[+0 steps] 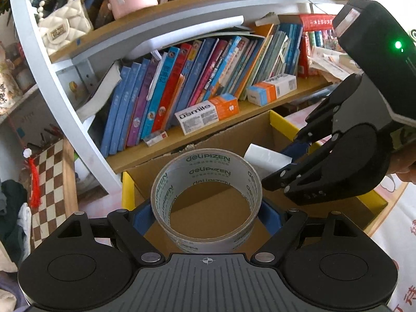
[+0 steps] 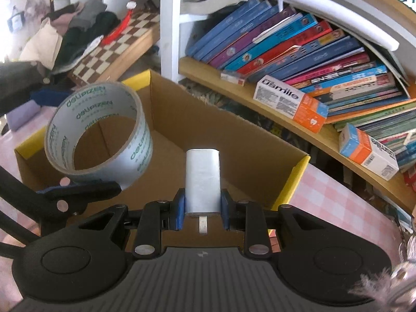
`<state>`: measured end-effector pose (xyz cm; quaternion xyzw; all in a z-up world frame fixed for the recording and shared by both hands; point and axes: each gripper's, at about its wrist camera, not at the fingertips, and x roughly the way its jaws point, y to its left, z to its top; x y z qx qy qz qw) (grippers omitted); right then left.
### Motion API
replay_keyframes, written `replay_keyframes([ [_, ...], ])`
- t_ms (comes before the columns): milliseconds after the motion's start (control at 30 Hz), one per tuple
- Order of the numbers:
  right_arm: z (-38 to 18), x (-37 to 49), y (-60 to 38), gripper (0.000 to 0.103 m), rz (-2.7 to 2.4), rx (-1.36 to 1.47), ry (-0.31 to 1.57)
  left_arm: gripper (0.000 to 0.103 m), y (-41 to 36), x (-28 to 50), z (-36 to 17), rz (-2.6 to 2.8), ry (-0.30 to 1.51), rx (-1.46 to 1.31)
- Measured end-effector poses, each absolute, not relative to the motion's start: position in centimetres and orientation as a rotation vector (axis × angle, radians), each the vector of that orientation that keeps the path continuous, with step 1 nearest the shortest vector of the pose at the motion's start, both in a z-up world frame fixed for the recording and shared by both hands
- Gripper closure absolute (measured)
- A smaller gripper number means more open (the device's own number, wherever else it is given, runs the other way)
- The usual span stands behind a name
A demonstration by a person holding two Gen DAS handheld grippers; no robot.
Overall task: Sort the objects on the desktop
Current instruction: 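Lower the plug and tape roll into the yellow box and open both tools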
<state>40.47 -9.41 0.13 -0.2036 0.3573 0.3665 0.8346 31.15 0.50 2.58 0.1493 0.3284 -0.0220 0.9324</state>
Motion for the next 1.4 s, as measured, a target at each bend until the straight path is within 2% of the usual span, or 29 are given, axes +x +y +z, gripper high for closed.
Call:
replay_keyframes([
  [433, -2.3, 41.9, -6.9, 0.078, 0.856, -0.658, 0.775, 0.018, 1.2, 34.4, -0.1, -0.056, 0.783, 0.34],
  [1133, -2.8, 42.4, -6.7, 0.078, 0.897, -0.668, 0.819, 0.017, 1.4, 35.9, -1.7, -0.072, 0.873, 0.384],
  [1267, -2.6, 42.3, -6.7, 0.065, 0.903, -0.667, 0.81, 0.017, 1.3, 35.9, -1.9, -0.065, 0.88, 0.403],
  [1400, -2.4, 42.1, -6.7, 0.054, 0.907, -0.67, 0.796, 0.007, 1.0, 35.6, -1.8, -0.059, 0.864, 0.422],
])
